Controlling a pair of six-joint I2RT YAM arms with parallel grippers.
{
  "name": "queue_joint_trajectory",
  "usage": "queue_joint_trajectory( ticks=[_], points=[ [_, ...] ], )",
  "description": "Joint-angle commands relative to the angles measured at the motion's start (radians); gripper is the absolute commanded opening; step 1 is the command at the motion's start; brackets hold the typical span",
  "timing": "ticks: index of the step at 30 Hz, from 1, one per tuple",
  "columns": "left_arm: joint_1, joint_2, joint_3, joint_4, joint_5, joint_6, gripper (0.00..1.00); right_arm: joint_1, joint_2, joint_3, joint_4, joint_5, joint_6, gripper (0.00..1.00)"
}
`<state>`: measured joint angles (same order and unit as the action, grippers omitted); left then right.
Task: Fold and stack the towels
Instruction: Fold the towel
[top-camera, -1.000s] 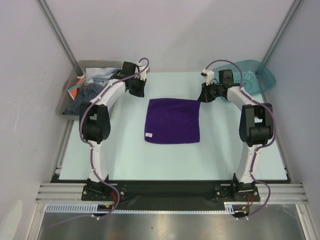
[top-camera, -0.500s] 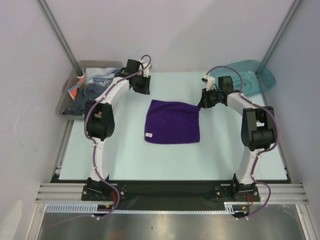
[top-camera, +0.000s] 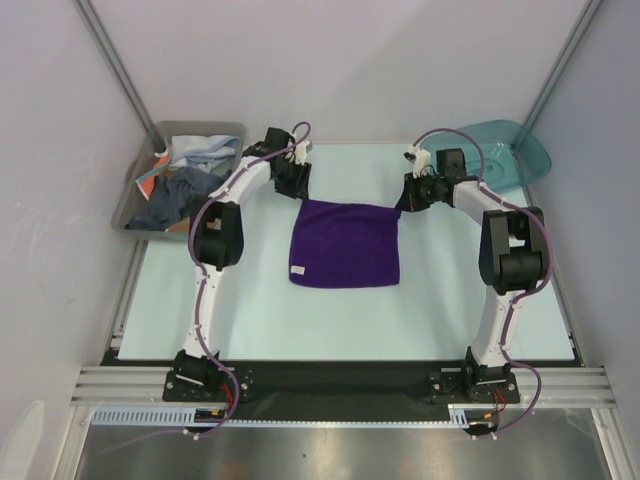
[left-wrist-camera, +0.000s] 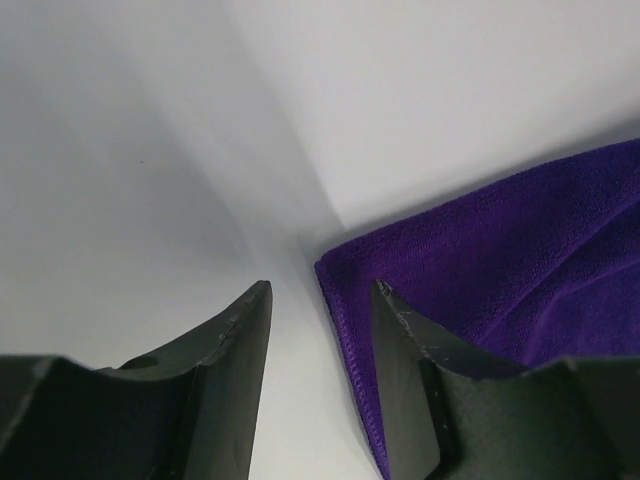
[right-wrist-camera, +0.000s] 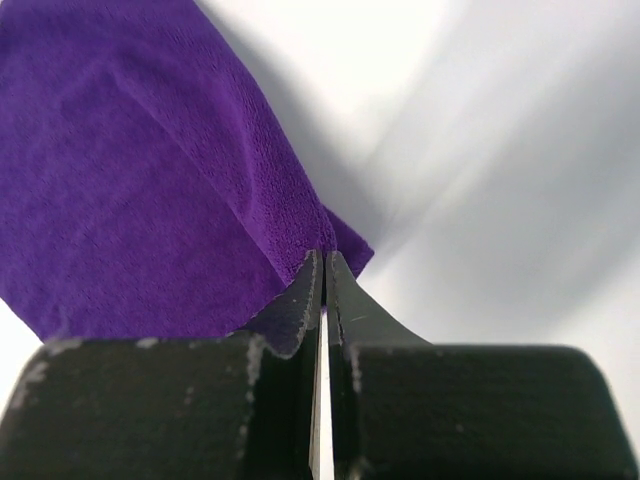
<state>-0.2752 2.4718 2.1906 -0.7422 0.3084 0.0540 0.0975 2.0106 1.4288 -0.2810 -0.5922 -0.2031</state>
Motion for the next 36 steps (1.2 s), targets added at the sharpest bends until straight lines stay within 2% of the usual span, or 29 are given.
queue_joint_trajectory(
  ticks=[1,9,12,15,16,19,24,30,36],
  points=[
    [-0.012,0.012,0.054,-0.019,0.034,0.029,0.50,-0.005,0.002,0.058,0.003,-0.020,-0.015,0.00],
    [-0.013,0.056,0.083,-0.026,0.026,0.020,0.46,-0.010,0.016,0.090,-0.015,-0.031,-0.022,0.00],
    [-0.016,0.072,0.087,-0.025,0.028,0.015,0.42,-0.010,0.023,0.097,-0.020,-0.032,-0.025,0.00],
    [-0.018,0.078,0.101,-0.028,0.040,0.015,0.27,-0.010,0.033,0.101,-0.023,-0.031,-0.028,0.00],
    [-0.019,0.075,0.103,-0.028,0.038,0.015,0.17,-0.010,0.031,0.102,-0.023,-0.031,-0.030,0.00],
    [-0.019,0.061,0.101,-0.028,0.052,0.018,0.00,-0.010,0.040,0.113,-0.021,-0.032,-0.030,0.00],
    [-0.016,-0.036,0.072,-0.005,0.009,0.018,0.00,-0.012,0.071,0.151,-0.004,-0.021,-0.022,0.00],
    [-0.002,-0.216,-0.103,0.139,-0.018,-0.017,0.00,-0.010,0.076,0.177,0.051,-0.018,-0.025,0.00],
    [-0.001,-0.287,-0.190,0.193,-0.041,-0.020,0.00,-0.012,0.060,0.168,0.057,0.002,-0.064,0.00]
  ],
)
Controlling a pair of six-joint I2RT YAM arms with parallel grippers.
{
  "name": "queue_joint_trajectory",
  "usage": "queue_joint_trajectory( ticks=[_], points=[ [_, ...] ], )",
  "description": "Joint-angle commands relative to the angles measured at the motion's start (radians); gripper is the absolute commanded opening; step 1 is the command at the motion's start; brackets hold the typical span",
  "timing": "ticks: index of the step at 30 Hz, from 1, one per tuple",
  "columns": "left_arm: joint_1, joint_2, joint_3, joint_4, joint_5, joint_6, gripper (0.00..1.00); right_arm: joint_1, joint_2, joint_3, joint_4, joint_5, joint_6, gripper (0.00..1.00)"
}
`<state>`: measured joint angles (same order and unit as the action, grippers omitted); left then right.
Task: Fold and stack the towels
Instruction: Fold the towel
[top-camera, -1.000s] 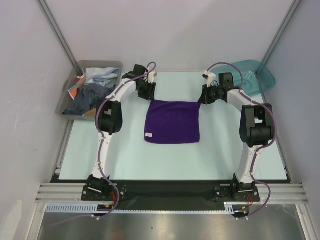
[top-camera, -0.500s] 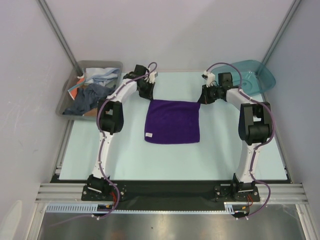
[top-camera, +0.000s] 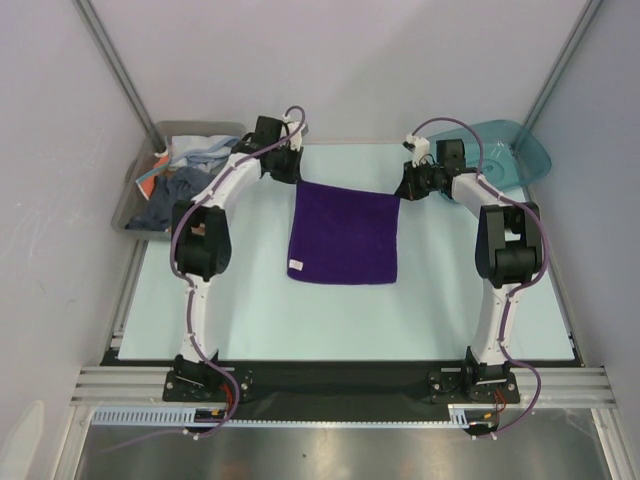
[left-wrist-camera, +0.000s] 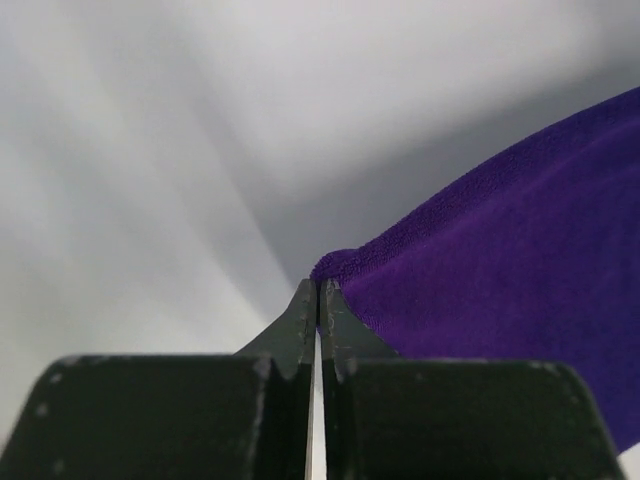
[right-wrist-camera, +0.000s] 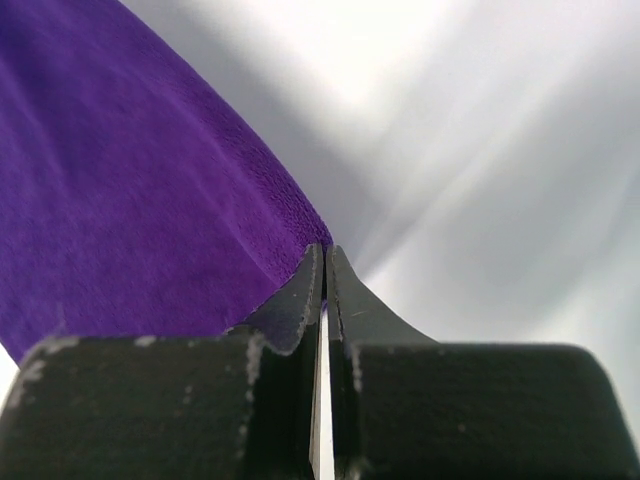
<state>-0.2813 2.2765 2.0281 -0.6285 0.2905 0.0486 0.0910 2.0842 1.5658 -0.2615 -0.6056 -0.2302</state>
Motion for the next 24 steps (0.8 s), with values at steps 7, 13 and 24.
queue_joint_trajectory(
  ticks=[7,13,24],
  points=[
    [0.005,-0.176,-0.141,0.122,-0.054,-0.019,0.00,-0.005,-0.064,-0.026,0.047,0.035,-0.054,0.00],
    [0.005,-0.222,-0.200,0.125,-0.051,-0.013,0.00,0.001,-0.156,-0.114,0.083,0.037,-0.040,0.00],
    [0.005,-0.374,-0.416,0.177,-0.051,-0.029,0.00,0.053,-0.315,-0.295,0.111,0.078,0.002,0.00]
  ],
)
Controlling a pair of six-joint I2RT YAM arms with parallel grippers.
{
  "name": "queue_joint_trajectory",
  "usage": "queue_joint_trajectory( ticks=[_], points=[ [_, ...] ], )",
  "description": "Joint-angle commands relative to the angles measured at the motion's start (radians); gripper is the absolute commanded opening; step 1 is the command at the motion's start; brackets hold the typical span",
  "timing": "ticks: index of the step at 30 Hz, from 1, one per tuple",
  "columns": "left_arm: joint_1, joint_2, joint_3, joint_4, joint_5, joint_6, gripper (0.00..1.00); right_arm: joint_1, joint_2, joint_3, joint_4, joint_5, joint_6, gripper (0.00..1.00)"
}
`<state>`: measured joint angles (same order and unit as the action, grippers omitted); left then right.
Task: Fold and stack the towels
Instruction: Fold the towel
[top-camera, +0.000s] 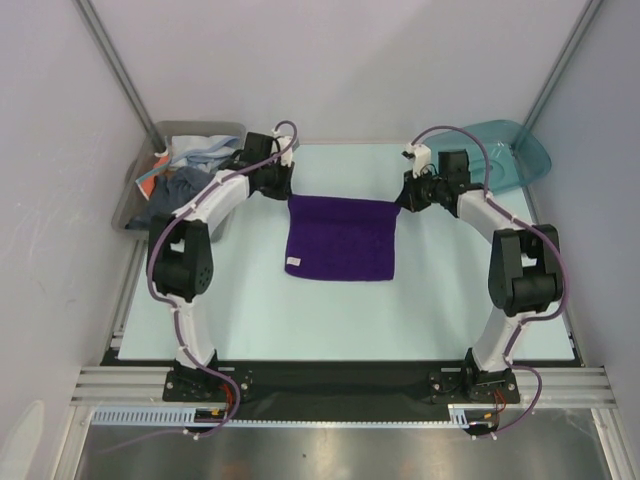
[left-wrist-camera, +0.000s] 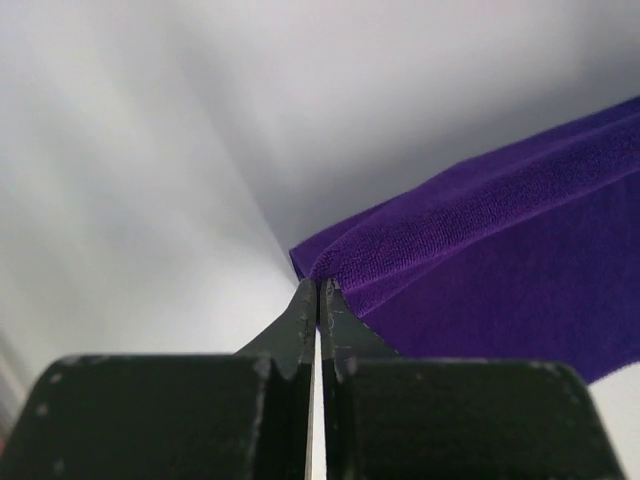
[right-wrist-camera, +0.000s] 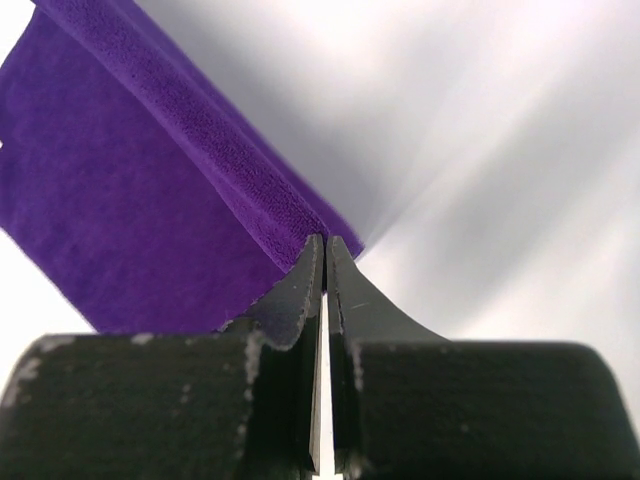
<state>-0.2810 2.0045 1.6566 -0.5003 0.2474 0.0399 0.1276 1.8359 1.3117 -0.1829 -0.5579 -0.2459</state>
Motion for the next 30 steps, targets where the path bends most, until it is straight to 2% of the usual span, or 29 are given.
queue_joint_trajectory(
  ticks=[1,17,30],
  points=[
    [0.005,-0.127,-0.084,0.054,-0.002,-0.024,0.00,0.021,-0.090,-0.057,0.034,0.039,0.023,0.00],
    [-0.010,-0.372,-0.501,0.144,0.030,-0.166,0.00,0.118,-0.299,-0.363,0.077,0.139,0.141,0.00],
    [-0.047,-0.418,-0.606,0.123,0.007,-0.201,0.00,0.142,-0.340,-0.442,0.051,0.202,0.203,0.00]
  ],
)
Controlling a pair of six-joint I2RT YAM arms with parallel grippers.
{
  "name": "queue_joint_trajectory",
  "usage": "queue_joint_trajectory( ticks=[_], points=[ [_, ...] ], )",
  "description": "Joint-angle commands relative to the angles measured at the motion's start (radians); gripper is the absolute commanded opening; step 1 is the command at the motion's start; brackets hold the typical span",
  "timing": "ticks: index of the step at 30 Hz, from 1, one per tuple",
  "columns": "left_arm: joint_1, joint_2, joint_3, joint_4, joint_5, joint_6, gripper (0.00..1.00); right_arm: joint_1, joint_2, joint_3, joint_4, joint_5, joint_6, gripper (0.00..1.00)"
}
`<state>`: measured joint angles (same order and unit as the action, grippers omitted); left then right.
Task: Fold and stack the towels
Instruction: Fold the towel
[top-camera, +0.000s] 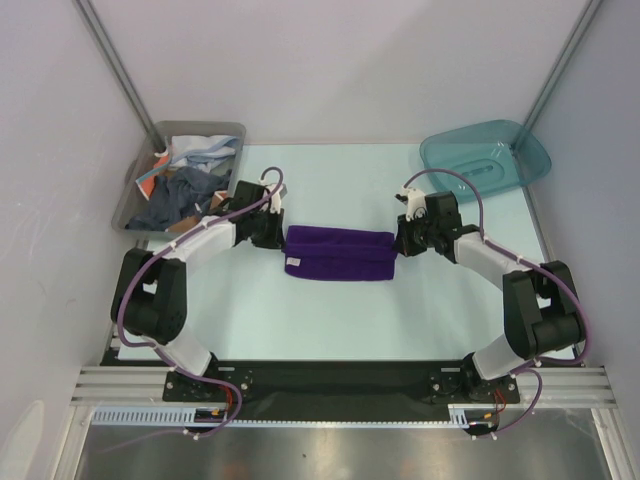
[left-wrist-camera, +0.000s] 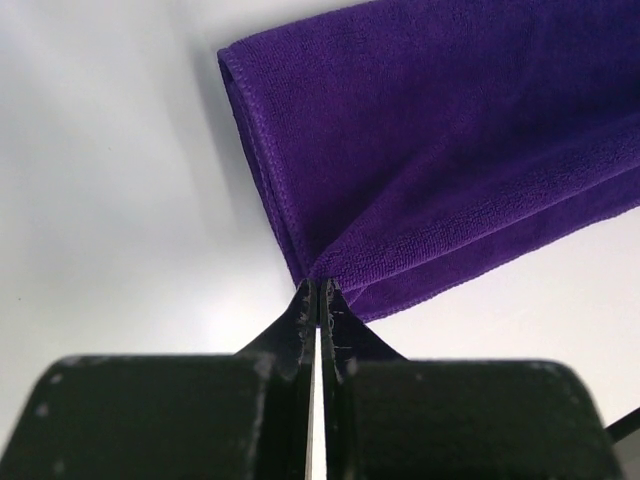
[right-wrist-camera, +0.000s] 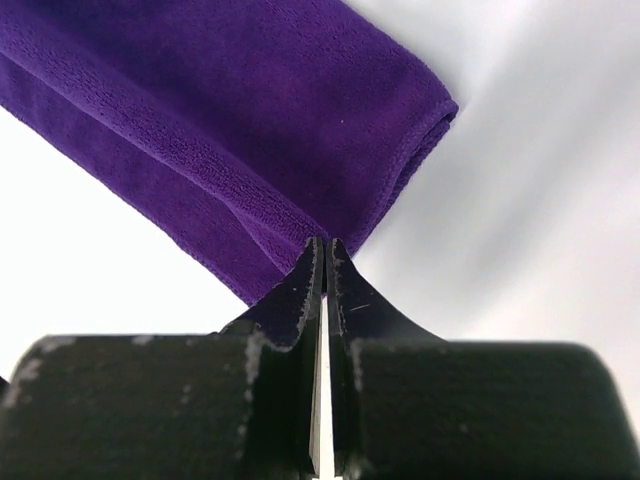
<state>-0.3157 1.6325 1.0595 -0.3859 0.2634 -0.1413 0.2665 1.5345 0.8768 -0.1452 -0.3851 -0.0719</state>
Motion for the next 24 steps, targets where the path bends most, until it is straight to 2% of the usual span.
queue_joint_trajectory(
  ticks=[1,8,11,16,17,19,20,24],
  points=[
    [-0.016,-0.045,-0.012,0.002,-0.012,-0.018,0.00,0.004,-0.039,-0.013,0.012,0.031,0.032,0.00],
    [-0.039,-0.042,-0.023,-0.018,-0.041,-0.023,0.00,0.017,-0.056,-0.036,0.010,0.057,0.032,0.00],
    [-0.046,-0.031,-0.024,-0.040,-0.062,-0.021,0.00,0.023,-0.047,-0.032,-0.014,0.078,0.041,0.08],
    [-0.057,-0.033,0.002,-0.122,-0.101,-0.004,0.07,0.023,-0.046,0.007,-0.132,0.042,0.090,0.23],
    [-0.057,-0.036,0.007,-0.154,-0.113,-0.004,0.18,0.023,-0.056,0.008,-0.145,0.032,0.096,0.26],
    [-0.057,-0.048,0.026,-0.182,-0.131,0.000,0.28,0.023,-0.086,0.020,-0.187,0.026,0.119,0.37],
    [-0.056,-0.066,0.030,-0.200,-0.135,0.000,0.42,0.023,-0.099,0.021,-0.200,0.029,0.127,0.38],
    [-0.056,-0.097,0.066,-0.235,-0.098,-0.020,0.49,0.022,-0.126,0.060,-0.244,0.058,0.181,0.35]
  ],
)
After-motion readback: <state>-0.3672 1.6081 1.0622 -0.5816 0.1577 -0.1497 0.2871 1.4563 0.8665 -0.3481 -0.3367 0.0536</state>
